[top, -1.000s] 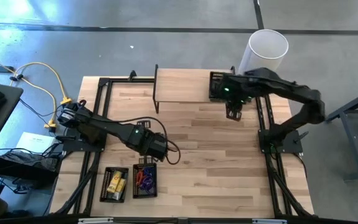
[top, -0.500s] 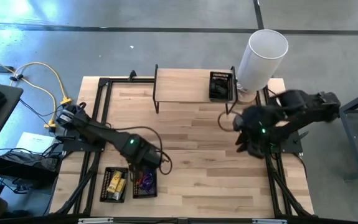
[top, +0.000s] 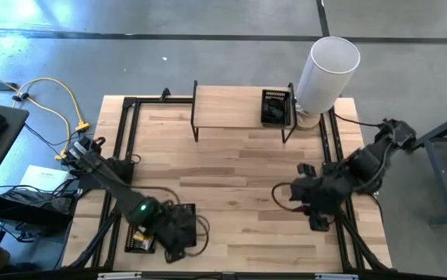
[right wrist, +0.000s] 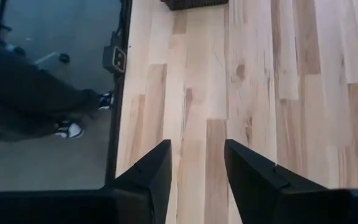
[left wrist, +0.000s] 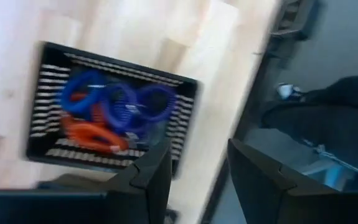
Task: Pick & Place Office Desk Supplies
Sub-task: Put the right black basket with the spring key chains on the shelf
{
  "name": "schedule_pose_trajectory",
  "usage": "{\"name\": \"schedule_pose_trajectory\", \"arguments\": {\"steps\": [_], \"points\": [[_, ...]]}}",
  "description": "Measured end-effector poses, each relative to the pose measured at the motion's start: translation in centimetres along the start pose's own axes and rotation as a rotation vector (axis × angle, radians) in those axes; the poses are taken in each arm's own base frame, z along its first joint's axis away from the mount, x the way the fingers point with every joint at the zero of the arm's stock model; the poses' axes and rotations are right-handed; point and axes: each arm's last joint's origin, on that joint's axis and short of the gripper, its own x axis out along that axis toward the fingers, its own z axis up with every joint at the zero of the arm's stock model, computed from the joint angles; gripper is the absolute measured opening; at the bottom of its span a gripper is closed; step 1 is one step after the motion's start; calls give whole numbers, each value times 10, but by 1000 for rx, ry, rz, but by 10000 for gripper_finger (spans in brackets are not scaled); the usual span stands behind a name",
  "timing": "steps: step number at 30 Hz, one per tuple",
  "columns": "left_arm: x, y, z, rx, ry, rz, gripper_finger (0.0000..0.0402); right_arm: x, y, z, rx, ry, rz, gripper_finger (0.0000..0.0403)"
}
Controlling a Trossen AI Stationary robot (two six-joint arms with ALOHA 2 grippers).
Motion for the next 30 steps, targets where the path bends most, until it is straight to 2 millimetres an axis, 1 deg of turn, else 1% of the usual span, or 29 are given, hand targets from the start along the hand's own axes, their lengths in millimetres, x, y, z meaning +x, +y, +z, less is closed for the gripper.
{"name": "schedule_pose_trajectory", "arguments": {"steps": [3,6,10,13,16,20,23,30], "points": [[2,-13,-13,40,-21,-33,149,11,13,-2,-21,-3,-34,136],[10,-23,-31,168,-23,-6,149,23,27,-5,-56,15,-34,136],[30,-35,-52,346,-37,60,149,41,45,-8,-96,49,-21,136],[47,-40,-62,358,-49,115,149,53,56,-13,-110,84,-24,136],[65,-42,-64,271,-51,161,149,64,65,-18,-116,114,-32,136],[85,-41,-61,262,-10,201,149,75,74,-23,-138,139,-45,136],[94,-39,-58,260,6,221,149,81,79,-25,-127,139,-53,136],[106,-34,-47,237,2,258,149,89,83,-24,-119,129,-46,136]]}}
